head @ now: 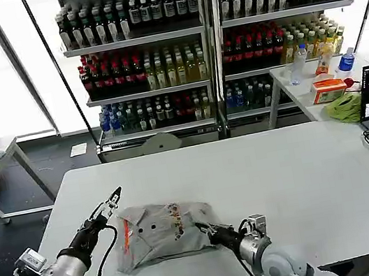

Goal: Fold and organize the clothes.

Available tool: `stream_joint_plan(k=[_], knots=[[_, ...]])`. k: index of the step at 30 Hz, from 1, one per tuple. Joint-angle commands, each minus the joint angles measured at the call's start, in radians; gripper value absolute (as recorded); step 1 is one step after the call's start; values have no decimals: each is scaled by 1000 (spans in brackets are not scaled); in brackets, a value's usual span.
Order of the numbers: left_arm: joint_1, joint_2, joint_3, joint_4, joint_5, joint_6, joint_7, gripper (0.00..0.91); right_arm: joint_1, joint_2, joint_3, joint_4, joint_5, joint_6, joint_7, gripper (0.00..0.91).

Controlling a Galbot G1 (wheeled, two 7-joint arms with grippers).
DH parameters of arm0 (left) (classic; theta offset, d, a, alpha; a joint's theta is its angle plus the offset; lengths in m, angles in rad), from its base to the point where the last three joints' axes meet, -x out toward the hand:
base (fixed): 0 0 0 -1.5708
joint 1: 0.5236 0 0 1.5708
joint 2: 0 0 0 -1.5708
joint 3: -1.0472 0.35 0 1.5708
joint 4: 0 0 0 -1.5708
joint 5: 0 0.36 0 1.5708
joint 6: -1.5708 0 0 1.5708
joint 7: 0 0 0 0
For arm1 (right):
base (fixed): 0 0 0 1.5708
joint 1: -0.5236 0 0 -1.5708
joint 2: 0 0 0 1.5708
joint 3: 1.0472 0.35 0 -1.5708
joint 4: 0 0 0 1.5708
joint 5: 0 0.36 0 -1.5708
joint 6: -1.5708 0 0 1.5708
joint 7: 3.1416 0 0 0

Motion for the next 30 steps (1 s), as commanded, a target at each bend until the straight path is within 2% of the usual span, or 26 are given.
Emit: stream_joint_plan(k=[1,6,8,9,10,11,12,24,27,30], knots=[[4,-5,-2,-1,6,-2,5,907,-96,-132,171,69,-69,-3,-29,0],[0,-10,12,-4,12,-2,5,907,-145,-189,245,89,-86,-24,-36,0],[-2,-10,13,-6,12,-2,4,907,-165,-200,272,86,-122,-25,-32,0],[-2,-10,14,-7,12,-2,4,907,-170,-203,280,85,-120,-21,-33,71],[-2,-10,14,-7,12,-1,4,907,-178,-206,288,88,-116,-20,-30,202],[-2,-10,16,-8,11,-2,2,907,-185,-209,298,91,-123,-20,-30,766],[-2,-10,18,-8,12,-2,1,907,-187,-209,300,91,-125,-19,-30,907],[7,5,21,-18,11,-1,0,907,-157,-180,331,63,-182,25,-20,907],[17,10,15,-26,11,-1,2,907,-179,-176,364,107,-200,27,-5,907],[21,14,9,-29,9,-1,3,907,-187,-146,388,156,-268,54,41,907]])
